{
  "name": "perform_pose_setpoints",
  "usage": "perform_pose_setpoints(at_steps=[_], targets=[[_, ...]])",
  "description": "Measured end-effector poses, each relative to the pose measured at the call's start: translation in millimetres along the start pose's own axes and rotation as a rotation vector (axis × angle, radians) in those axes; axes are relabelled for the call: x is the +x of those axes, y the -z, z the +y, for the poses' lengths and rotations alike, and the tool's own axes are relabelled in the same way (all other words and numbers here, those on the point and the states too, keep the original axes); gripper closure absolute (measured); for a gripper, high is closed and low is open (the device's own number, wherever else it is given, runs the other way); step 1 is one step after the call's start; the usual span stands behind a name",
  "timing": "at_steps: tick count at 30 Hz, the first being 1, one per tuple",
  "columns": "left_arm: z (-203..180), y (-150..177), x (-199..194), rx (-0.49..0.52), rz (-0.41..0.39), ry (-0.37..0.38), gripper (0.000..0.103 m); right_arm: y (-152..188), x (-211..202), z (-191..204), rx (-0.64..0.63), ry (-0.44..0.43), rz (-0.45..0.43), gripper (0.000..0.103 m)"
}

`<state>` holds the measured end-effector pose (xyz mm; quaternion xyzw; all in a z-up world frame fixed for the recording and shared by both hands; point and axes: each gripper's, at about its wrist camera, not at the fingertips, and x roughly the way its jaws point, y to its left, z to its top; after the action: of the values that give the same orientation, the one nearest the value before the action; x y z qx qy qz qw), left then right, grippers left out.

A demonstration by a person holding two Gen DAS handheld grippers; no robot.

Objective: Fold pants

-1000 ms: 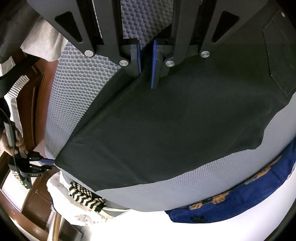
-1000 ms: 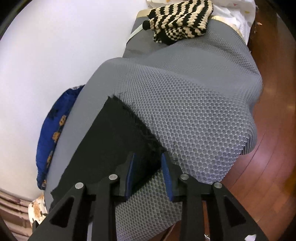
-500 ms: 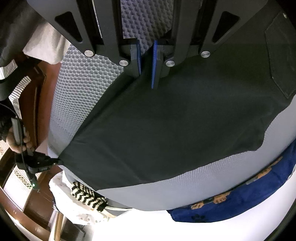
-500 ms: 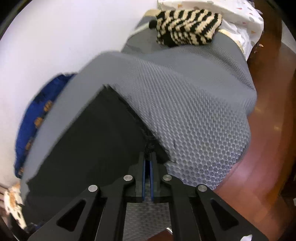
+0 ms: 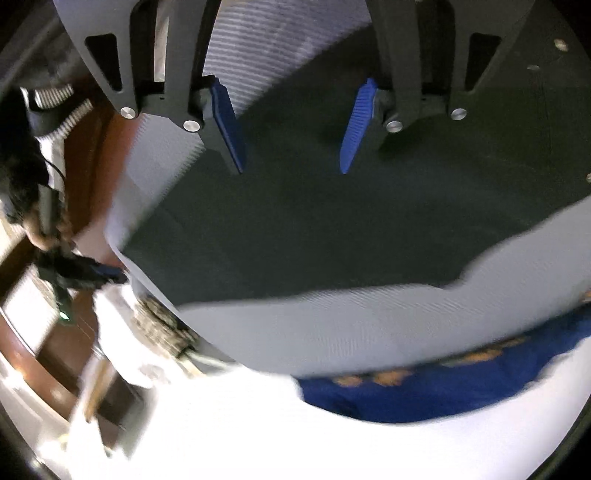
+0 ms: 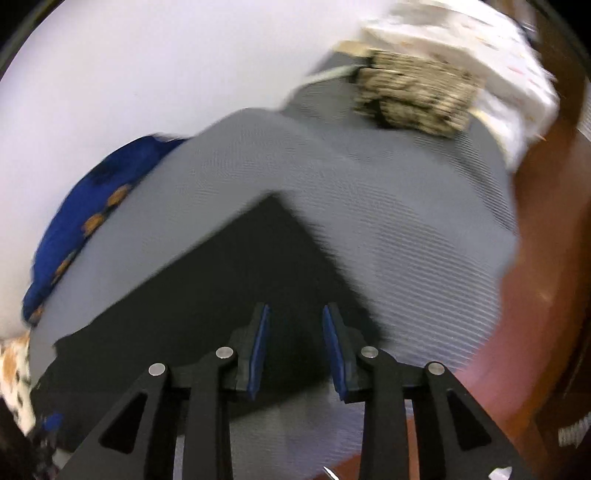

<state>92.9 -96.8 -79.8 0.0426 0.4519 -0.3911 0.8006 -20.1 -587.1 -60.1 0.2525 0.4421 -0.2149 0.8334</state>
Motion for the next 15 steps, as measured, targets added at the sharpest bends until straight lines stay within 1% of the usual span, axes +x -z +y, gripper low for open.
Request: perform_pose_setpoints(at_steps=[3, 5, 6, 7, 8, 9, 11, 12, 14, 15], targets=[[30.8, -2.6, -10.3, -0.080, -0.055, -0.108, 0.049, -6.7, 29.1, 70.8, -0.140, -0.127, 0.073, 0.074], [54.7, -0.9, -18.7, -0.144, -0.090, -0.177, 0.049, -8.2, 53.1, 123.2, -0.235, -0.226, 0.137, 0.074], [68.7, 0.2, -22.6, -0.172, -0.096, -0.219, 0.049, -7.7, 65.1, 150.2, -0.281, -0.273, 0.174, 0.074], [76.9, 2.1, -25.3, -0.188, -0.100, -0.242, 0.049, -6.0, 80.5, 186.4, -0.343, -0.345, 0.224, 0.074], [87.8, 5.3, -29.4, -0.212, -0.104, -0.269, 0.049, -4.6, 88.4, 205.2, -0.371, -0.386, 0.255, 0.074], [95.3, 10.4, -32.7, -0.226, -0.103, -0.287, 0.049, -1.7, 101.1, 236.9, -0.420, -0.450, 0.305, 0.074], [108.7, 18.3, -38.4, -0.251, -0.105, -0.313, 0.049, 3.6, 116.2, 278.5, -0.499, -0.513, 0.359, 0.071], [117.3, 23.2, -40.4, -0.264, -0.103, -0.327, 0.049, 8.4, 127.0, 307.8, -0.572, -0.544, 0.395, 0.070], [130.8, 32.2, -43.2, -0.298, -0.099, -0.349, 0.049, 18.0, 136.9, 339.5, -0.654, -0.565, 0.426, 0.064], [139.6, 34.8, -45.3, -0.316, -0.098, -0.352, 0.049, 24.2, 146.5, 360.8, -0.706, -0.589, 0.468, 0.063]])
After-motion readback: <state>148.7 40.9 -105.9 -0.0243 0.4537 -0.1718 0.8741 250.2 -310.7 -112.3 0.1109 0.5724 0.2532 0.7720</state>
